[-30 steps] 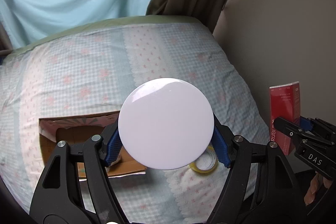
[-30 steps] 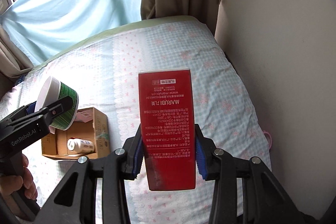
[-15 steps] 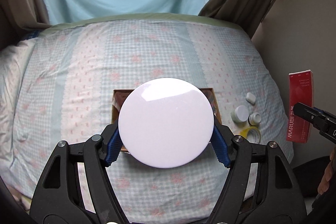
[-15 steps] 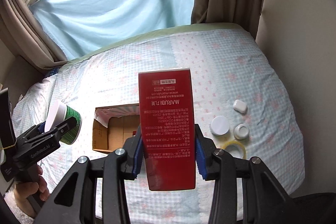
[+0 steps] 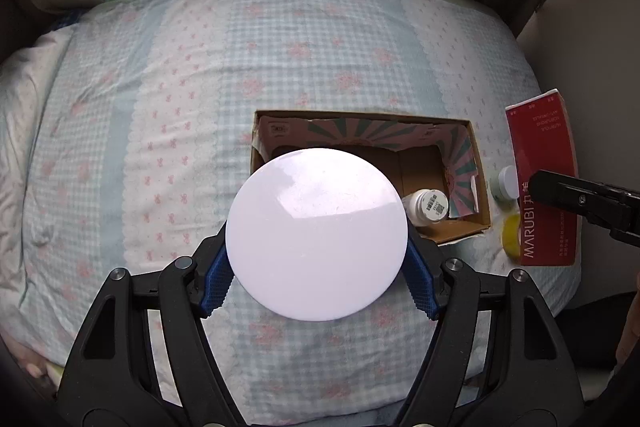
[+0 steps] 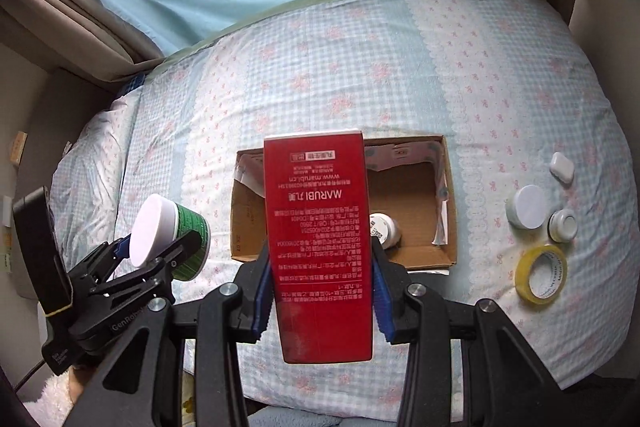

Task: Organize rigid objects
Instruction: 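Carry both items over the box and lower the red carton in with the right tool, then release the white jar into the box with the left tool while the right tool releases the carton, then withdraw both tools from the box toward the remaining items, then grasp the white jar with green band with the left tool while the right tool grasps the yellow tape roll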

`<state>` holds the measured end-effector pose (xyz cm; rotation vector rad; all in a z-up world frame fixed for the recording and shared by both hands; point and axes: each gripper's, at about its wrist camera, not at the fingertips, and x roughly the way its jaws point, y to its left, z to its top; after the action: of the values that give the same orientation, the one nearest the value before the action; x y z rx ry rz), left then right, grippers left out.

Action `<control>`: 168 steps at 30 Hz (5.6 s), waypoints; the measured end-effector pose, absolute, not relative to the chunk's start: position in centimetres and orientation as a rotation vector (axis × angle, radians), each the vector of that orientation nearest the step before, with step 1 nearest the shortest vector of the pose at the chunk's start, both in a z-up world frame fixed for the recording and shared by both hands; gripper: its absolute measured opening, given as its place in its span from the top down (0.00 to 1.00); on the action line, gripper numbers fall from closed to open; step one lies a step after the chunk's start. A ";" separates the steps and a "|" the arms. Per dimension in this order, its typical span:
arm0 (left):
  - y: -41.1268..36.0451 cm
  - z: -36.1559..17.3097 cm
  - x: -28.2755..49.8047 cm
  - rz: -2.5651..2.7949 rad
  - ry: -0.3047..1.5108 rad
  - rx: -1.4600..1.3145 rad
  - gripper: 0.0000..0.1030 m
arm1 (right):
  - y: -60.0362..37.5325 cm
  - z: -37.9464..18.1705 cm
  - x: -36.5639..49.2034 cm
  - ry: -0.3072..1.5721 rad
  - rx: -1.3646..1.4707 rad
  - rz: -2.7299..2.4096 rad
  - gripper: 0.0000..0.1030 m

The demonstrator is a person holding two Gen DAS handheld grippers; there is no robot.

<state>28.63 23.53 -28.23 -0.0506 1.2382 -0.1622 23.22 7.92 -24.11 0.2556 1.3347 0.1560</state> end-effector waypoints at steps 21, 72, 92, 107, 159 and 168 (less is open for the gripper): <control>20.9 -42.4 35.9 -0.184 1.475 0.129 0.33 | 14.3 -40.1 34.9 1.638 -0.025 0.493 0.63; 24.3 -26.0 23.4 -0.126 1.174 -0.008 0.00 | 9.8 -21.7 22.4 1.212 0.056 0.332 0.00; 16.0 -21.8 20.5 -0.397 1.100 0.011 0.00 | -3.9 -16.3 5.8 1.130 0.168 -0.171 0.00; 0.1 -23.3 24.0 -0.524 1.168 0.112 0.00 | -15.5 -21.4 4.0 1.182 0.300 -0.243 0.00; -24.4 -52.3 32.9 -0.709 1.311 0.506 0.32 | -18.4 -48.6 9.7 0.940 -0.042 -0.119 0.07; -22.3 -49.2 33.5 -0.697 1.282 0.483 0.32 | -18.9 -47.5 9.6 0.932 -0.039 -0.122 0.07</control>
<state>33.54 -22.31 -49.15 0.4833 1.2823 -0.6966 9.62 -18.90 -47.52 -0.0391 0.9317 -0.1218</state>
